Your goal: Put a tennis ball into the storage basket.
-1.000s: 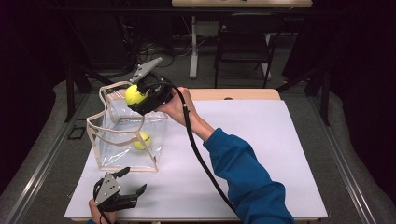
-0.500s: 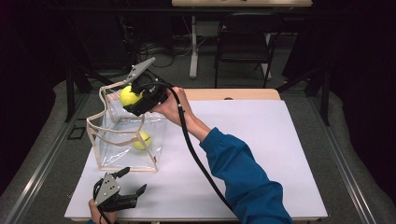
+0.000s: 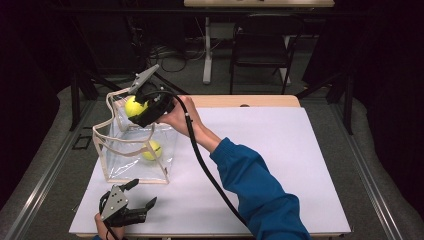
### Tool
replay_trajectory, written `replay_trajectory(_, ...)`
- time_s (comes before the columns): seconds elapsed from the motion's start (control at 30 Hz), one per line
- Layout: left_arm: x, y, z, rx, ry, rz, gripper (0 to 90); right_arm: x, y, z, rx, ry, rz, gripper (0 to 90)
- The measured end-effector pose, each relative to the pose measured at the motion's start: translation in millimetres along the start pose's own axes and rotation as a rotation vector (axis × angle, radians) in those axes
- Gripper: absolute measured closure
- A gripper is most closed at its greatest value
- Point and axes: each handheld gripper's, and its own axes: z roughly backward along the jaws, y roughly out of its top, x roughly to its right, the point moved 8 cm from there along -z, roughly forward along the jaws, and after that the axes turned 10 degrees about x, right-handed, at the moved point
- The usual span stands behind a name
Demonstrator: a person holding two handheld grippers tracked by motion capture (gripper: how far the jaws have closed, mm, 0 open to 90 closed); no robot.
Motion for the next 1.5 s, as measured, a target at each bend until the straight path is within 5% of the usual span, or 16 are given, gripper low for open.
replay_trajectory(1.5,0.2,0.4,-0.5,0.006,0.0,0.001,16.1,-3.6,-17.7,-20.2,-0.082,0.018,-0.035,25.4)
